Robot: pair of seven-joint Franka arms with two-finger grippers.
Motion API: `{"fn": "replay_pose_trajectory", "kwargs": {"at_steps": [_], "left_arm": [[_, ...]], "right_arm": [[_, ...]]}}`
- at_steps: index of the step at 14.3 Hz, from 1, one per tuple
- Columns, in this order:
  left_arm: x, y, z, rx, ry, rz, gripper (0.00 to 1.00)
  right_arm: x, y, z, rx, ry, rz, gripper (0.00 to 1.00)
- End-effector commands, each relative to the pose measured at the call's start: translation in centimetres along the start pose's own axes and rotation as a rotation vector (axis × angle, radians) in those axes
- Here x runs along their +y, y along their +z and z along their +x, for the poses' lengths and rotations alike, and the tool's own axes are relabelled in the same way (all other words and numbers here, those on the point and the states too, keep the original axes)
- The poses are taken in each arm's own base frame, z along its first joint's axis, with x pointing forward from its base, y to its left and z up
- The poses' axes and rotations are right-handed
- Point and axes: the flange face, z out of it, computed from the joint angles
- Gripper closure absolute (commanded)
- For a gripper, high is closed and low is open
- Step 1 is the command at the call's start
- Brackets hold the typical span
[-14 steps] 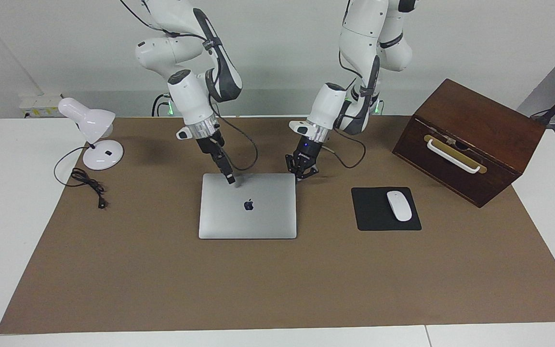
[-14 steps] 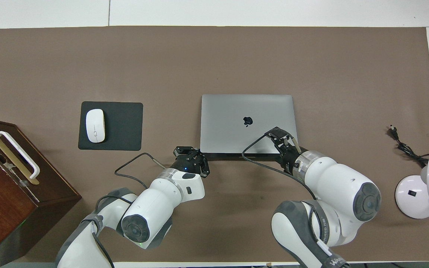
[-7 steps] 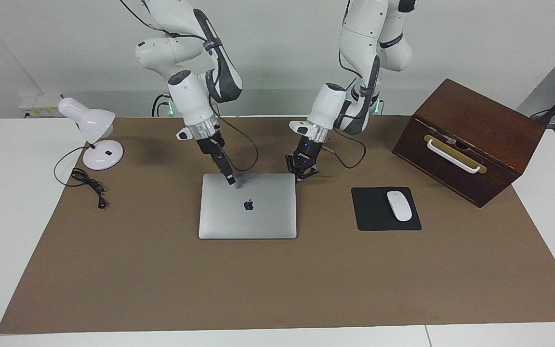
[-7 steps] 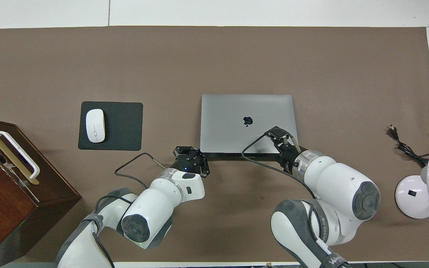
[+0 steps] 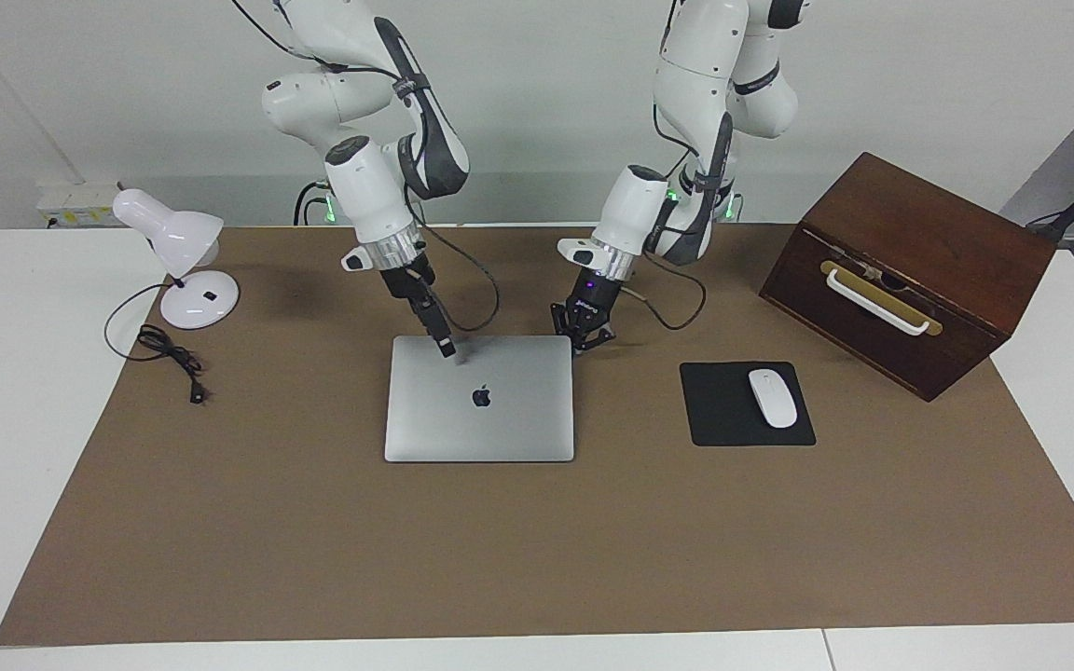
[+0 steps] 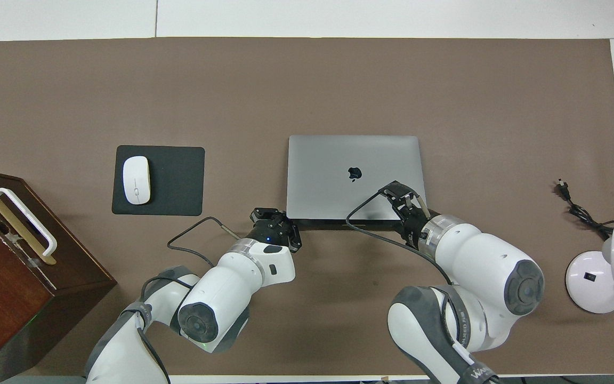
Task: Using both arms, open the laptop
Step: 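Lift the laptop lid upward with the right gripper, left gripper holding the base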
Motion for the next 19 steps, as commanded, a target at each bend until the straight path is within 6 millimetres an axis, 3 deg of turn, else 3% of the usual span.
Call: {"fn": "replay_pose_trajectory", "kwargs": {"at_steps": [1, 10, 19], "left_arm": [[-0.1, 0.7, 0.2, 0.015, 0.022, 0.005, 1.00], [-0.1, 1.0, -0.1, 0.007, 0.045, 0.004, 1.00], [-0.1, 1.0, -0.2, 0.006, 0.047, 0.003, 1.00]], "right_arm": [[-0.2, 0.1, 0.8, 0.013, 0.005, 0.018, 0.00], [-1.6, 0.0, 1.2, 0.038, 0.008, 0.064, 0.00], [-4.2, -0.3, 2.2, 0.096, 0.014, 0.161, 0.00]]}}
